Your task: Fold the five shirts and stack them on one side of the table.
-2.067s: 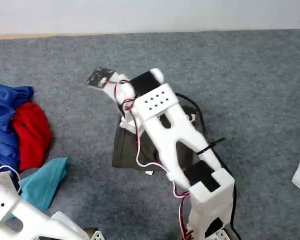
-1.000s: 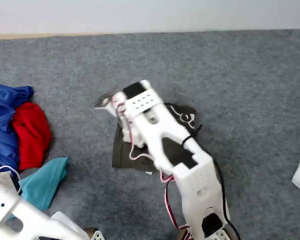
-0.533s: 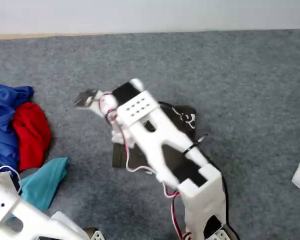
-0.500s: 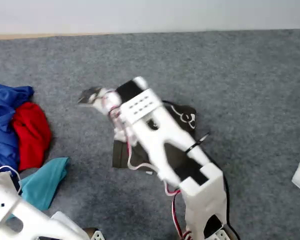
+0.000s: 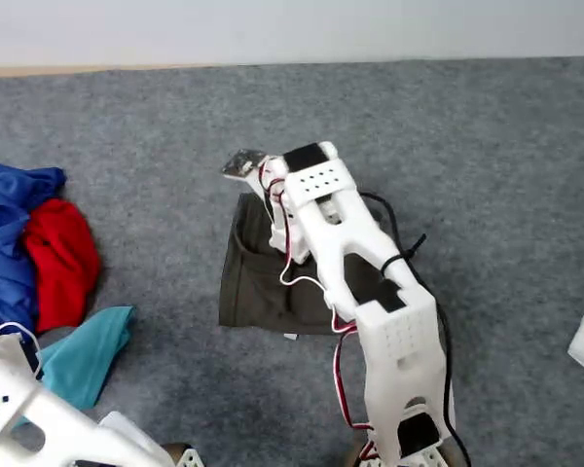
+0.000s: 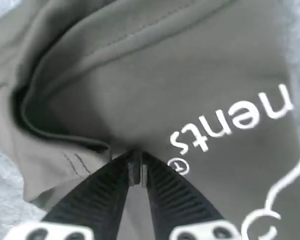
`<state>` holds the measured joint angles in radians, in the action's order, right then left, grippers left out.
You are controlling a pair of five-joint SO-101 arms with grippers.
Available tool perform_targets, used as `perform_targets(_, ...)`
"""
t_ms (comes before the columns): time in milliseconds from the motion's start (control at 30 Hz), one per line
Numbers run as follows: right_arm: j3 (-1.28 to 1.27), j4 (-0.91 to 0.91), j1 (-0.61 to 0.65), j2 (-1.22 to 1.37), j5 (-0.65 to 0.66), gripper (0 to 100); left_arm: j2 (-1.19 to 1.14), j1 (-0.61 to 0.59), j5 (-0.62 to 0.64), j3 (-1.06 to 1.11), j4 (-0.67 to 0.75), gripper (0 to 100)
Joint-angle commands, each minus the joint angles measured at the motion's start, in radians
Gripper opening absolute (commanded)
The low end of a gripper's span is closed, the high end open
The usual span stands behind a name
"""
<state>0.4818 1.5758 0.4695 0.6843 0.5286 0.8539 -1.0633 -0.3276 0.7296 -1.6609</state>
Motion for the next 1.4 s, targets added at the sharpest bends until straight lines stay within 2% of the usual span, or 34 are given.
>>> perform_targets(0,0.006,0.005,0.073,-0.005,0.006,0.9,0.020,0.008,-0.005,-0.007,0.009,6)
perform_targets(333,0.064,0.170,0.282,-0.171,0.003,0.9,0.020,0.008,-0.003,-0.008,0.009,6)
perform_targets(700,0.066,0.177,0.288,-0.229,0.003,0.9,0.020,0.008,-0.003,-0.008,0.009,6)
perform_targets(900,0.066,0.176,0.297,-0.166,0.002,0.9,0.020,0.008,-0.003,-0.008,0.009,6)
perform_targets(1100,0.066,0.171,0.369,-0.067,0.002,0.9,0.020,0.008,-0.002,-0.004,0.009,6)
perform_targets(1367,0.066,0.077,0.400,-0.025,0.003,0.9,0.020,0.008,-0.002,-0.005,0.009,6)
